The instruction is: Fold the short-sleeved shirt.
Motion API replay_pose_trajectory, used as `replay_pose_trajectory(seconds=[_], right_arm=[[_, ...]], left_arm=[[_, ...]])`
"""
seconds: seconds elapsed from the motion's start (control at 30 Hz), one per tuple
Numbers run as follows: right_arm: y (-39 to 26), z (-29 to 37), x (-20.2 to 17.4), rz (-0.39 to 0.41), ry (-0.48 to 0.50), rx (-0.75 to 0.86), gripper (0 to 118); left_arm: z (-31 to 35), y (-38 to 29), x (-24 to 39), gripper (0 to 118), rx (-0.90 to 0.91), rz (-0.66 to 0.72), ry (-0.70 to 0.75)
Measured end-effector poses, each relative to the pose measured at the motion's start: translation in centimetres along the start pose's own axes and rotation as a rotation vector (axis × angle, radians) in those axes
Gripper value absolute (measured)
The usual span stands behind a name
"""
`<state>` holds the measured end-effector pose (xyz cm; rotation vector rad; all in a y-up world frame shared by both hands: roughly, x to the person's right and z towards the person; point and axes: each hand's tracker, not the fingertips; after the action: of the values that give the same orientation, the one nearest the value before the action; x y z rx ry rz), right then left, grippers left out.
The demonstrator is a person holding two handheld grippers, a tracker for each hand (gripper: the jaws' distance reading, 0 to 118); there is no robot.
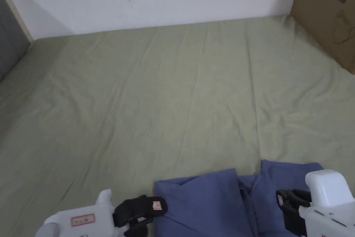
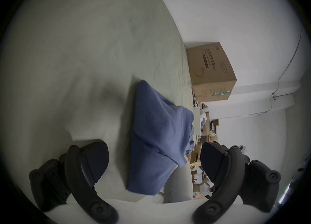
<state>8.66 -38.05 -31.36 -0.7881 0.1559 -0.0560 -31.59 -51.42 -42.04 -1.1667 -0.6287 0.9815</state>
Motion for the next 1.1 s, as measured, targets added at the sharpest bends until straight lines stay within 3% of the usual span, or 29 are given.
replay_pose_trajectory(seconds=[0.03, 0.07, 0.1, 0.13, 0.2, 0.27, 0.4, 0.6, 0.73, 0.93, 1.1], right_arm=[[0.2, 0.0, -0.2, 0.000, 0.001, -0.003, 0], [0.3, 0.0, -0.3, -0.006, 0.008, -0.006, 0], [0.4, 0.1, -0.4, -0.016, 0.018, -0.007, 0], [0.5, 0.1, -0.5, -0.023, 0.022, -0.003, 0], [0.6, 0.2, -0.9, -0.017, 0.016, 0.004, 0], [0.7, 0.4, -1.4, 0.006, 0.000, 0.015, 0], [0.9, 0.4, -1.4, -0.023, 0.025, 0.006, 0], [0.5, 0.4, -1.5, -0.065, 0.021, 0.008, 0], [0.0, 1.0, -1.3, -0.052, 0.025, -0.004, 0], [-0.7, 1.0, -0.4, -0.110, 0.025, -0.004, 0], [-1.4, 1.2, -0.5, -0.073, 0.011, -0.004, 0]], left_arm=[[-0.7, 0.0, 0.1, 108, -0.011, -0.009, -0.034], [-1.1, 0.1, 0.2, 94, -0.009, -0.022, -0.048], [-1.6, 0.3, 0.4, 61, -0.005, -0.021, -0.043], [-2.4, 0.5, 0.4, 14, -0.029, -0.023, -0.025], [-3.8, 0.5, -0.3, 13, -0.062, -0.014, 0.123], [-2.9, 0.8, -0.2, 12, -0.058, 0.027, 0.009], [-1.6, 1.6, 1.8, 12, -0.084, -0.126, 0.122], [1.4, 3.3, 1.6, 11, -0.047, -0.090, 0.073], [5.3, 4.5, 1.2, 11, -0.044, -0.159, 0.204], [12.5, 6.0, -0.2, 11, 0.075, -0.099, 0.344], [15.7, 5.1, 1.8, 11, 0.159, -0.108, 0.413]])
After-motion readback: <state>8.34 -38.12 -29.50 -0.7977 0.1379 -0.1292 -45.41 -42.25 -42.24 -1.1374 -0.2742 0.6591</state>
